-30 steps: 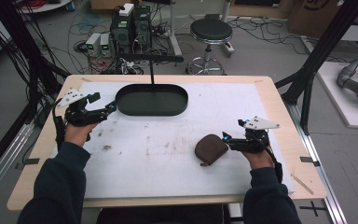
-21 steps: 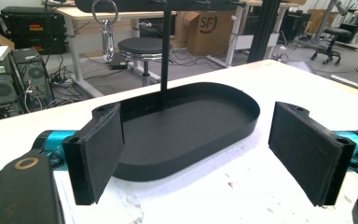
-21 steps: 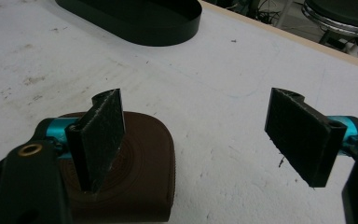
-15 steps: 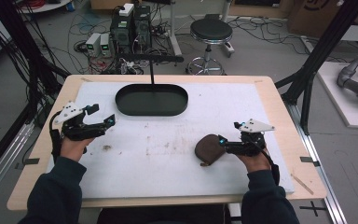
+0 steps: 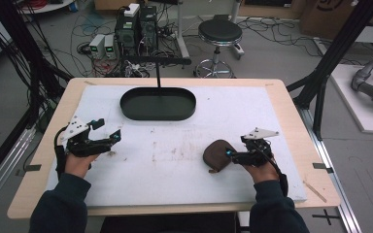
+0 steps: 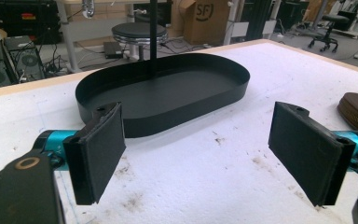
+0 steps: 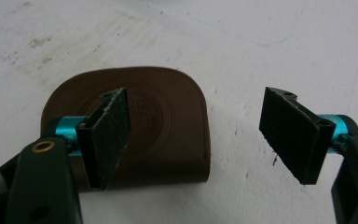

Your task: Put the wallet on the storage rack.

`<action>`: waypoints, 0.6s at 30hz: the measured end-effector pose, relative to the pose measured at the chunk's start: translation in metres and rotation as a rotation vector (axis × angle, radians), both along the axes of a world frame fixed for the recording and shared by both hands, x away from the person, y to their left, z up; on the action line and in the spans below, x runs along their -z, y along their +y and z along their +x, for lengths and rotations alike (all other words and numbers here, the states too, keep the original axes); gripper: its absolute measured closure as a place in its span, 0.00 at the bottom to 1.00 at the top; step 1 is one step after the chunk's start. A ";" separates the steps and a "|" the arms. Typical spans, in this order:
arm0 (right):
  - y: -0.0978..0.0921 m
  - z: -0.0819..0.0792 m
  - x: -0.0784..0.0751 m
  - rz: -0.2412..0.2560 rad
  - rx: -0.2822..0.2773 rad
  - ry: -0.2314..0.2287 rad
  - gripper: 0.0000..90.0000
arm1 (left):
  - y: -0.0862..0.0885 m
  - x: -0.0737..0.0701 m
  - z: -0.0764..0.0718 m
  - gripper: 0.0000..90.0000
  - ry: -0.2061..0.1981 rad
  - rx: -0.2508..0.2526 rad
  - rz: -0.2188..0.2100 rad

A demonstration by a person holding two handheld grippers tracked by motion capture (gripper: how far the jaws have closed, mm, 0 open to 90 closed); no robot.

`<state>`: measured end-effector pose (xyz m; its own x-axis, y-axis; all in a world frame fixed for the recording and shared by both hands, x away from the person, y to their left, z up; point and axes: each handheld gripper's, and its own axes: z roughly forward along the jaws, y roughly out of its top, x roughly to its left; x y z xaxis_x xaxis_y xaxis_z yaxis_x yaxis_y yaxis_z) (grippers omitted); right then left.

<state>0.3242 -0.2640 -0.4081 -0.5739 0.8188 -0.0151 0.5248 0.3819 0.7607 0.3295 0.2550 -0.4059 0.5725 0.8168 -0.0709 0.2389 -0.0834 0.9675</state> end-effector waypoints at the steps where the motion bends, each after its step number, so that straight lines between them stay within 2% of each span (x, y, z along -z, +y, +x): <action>1: -0.001 -0.001 0.001 0.004 -0.009 0.007 0.29 | 0.000 0.001 0.001 0.20 0.002 0.003 0.001; 4: 0.001 -0.003 0.006 0.000 -0.072 0.042 0.34 | 0.000 0.004 0.002 0.20 0.015 0.000 0.002; 6: 0.006 -0.001 0.012 -0.042 -0.103 0.066 0.36 | 0.001 0.005 0.002 0.20 0.017 -0.002 0.000; 8: 0.005 0.003 0.014 -0.047 -0.106 0.065 0.35 | 0.001 0.005 0.001 0.21 0.015 -0.003 0.001; 9: 0.004 0.004 0.013 -0.077 -0.107 0.047 0.35 | 0.002 0.005 0.001 0.21 0.015 -0.003 0.001; 11: 0.001 0.005 0.011 -0.189 -0.129 -0.020 0.35 | 0.003 0.005 0.000 0.21 0.013 -0.005 -0.003; 13: -0.002 0.006 0.009 -0.256 -0.098 -0.057 0.35 | 0.003 0.006 0.000 0.21 0.018 -0.003 -0.004; 14: -0.003 0.007 0.008 -0.271 -0.079 -0.068 0.35 | 0.003 0.007 0.000 0.21 0.020 -0.002 -0.003; 16: -0.007 0.009 0.008 -0.269 -0.028 -0.069 0.36 | 0.003 0.008 0.001 0.21 0.022 -0.001 -0.004; 18: -0.012 0.009 0.007 -0.226 0.050 -0.053 0.36 | 0.003 0.008 0.000 0.21 0.024 0.001 -0.002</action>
